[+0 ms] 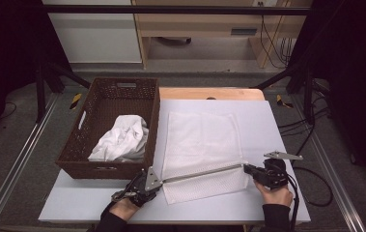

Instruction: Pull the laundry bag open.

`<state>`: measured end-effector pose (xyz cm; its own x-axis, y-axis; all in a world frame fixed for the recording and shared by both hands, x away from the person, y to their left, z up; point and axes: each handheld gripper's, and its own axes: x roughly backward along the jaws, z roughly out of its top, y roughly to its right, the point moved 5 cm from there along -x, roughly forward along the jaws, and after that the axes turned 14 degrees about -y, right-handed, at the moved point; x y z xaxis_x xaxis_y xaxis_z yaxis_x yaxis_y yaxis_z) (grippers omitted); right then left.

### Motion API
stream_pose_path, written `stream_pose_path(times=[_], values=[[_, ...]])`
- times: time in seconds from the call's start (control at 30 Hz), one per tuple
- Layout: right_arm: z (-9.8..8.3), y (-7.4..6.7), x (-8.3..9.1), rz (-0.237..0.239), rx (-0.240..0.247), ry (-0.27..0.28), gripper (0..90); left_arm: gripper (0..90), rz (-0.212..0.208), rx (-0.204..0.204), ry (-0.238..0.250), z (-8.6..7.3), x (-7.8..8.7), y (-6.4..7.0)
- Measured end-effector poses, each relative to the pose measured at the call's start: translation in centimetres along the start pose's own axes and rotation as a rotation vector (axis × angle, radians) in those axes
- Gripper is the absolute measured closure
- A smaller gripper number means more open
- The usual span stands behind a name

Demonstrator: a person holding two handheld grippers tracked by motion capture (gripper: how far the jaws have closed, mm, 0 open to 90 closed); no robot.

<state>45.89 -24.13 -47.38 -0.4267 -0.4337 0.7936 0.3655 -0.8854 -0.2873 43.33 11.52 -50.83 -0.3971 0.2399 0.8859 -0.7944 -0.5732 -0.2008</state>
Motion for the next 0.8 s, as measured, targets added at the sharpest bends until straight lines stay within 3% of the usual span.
stream_pose_path(times=[0.8], values=[[-0.10,0.50,-0.26,-0.011,-0.017,-0.001,86.3,81.4,-0.021,-0.028,-0.010,0.16,0.04,0.15]])
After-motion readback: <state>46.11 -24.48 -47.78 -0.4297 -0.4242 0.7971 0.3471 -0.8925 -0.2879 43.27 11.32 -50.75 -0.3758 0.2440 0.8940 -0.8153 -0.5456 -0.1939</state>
